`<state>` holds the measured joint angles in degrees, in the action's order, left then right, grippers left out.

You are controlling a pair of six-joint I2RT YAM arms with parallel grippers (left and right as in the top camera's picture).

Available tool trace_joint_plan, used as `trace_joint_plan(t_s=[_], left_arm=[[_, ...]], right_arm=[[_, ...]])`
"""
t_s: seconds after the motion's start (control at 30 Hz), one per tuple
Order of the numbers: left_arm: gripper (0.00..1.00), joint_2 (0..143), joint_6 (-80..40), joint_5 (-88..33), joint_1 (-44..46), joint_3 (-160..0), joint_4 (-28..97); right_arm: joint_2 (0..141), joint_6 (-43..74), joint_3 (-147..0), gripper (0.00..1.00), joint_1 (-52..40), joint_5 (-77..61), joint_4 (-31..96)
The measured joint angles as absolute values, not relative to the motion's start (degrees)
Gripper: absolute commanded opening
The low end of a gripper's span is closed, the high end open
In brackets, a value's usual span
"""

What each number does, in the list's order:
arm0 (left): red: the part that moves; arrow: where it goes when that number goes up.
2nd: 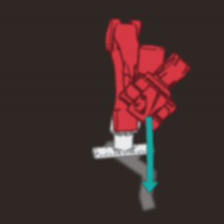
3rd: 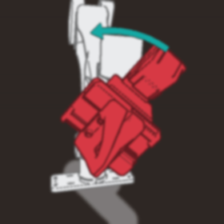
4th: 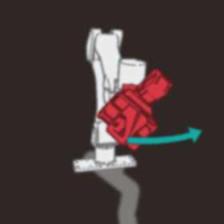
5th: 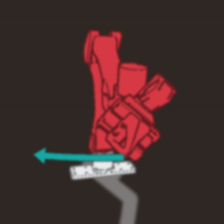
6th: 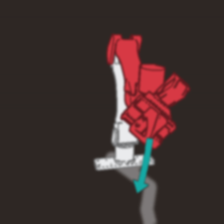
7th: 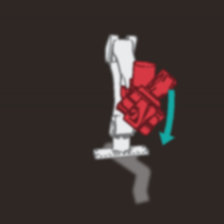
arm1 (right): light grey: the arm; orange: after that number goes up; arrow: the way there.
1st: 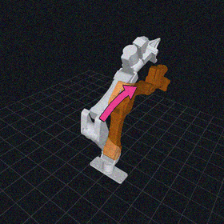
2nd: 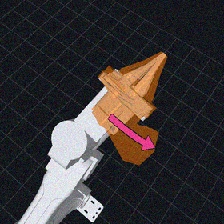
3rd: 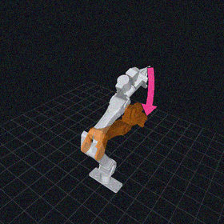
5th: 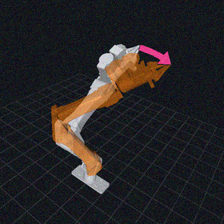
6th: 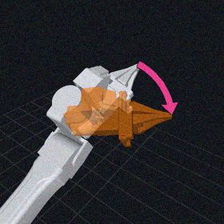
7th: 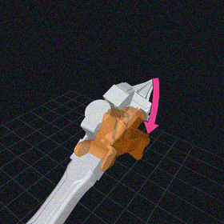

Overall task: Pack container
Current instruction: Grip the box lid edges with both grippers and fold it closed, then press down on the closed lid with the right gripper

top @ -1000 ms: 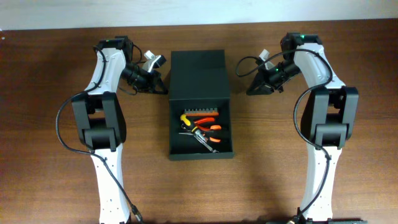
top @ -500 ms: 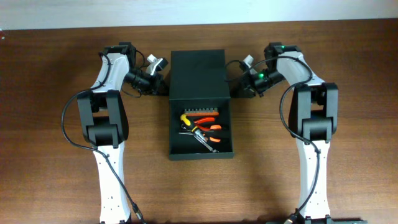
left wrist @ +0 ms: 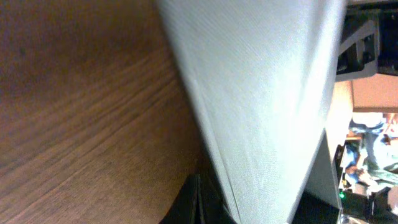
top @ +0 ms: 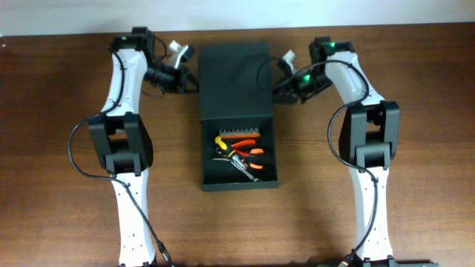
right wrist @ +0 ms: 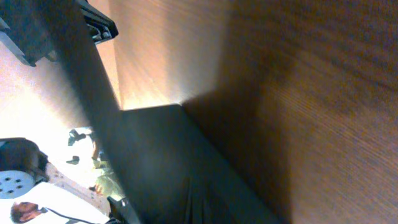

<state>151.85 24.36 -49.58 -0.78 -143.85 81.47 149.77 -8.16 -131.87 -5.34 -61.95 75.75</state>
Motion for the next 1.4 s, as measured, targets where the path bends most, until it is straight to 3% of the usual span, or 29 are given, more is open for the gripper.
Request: trace_joint_plan(t_s=[0.2, 0.3, 0.43, 0.87, 1.03, 1.17, 1.4], left_arm=[[0.02, 151.9, 24.4, -50.2, -0.3, -155.7, 88.6], [0.02, 151.9, 24.3, -50.1, 0.8, -162.5, 94.0], [0.02, 151.7, 22.5, -47.8, 3.2, -169.3, 96.5], [0.02, 138.3, 12.3, -40.0, 9.4, -169.7, 96.5], [0.02, 133.4, 8.9, -36.5, 13.5, -167.8, 96.5], [0.02, 126.8, 8.2, -23.4, 17.0, -159.0, 96.6], [0.02, 121.3, 7.8, -1.4, 16.8, -143.9, 96.6]], right_arm=[[149.9, -10.9, -142.5, 0.06, -5.3, -60.3, 85.6], [150.1, -14.0, -152.2, 0.06, -5.3, -56.5, 96.4], [148.6, -13.4, -155.7, 0.06, -5.3, -53.6, 97.1], [134.1, -3.1, -155.7, 0.09, -5.4, -47.1, 97.0], [122.4, -1.5, -147.3, 0.14, -7.3, -42.6, 97.0], [114.1, -2.0, -135.4, 0.14, -10.3, -30.7, 97.0], [113.1, -1.7, -122.1, 0.19, -9.1, -15.7, 95.1]])
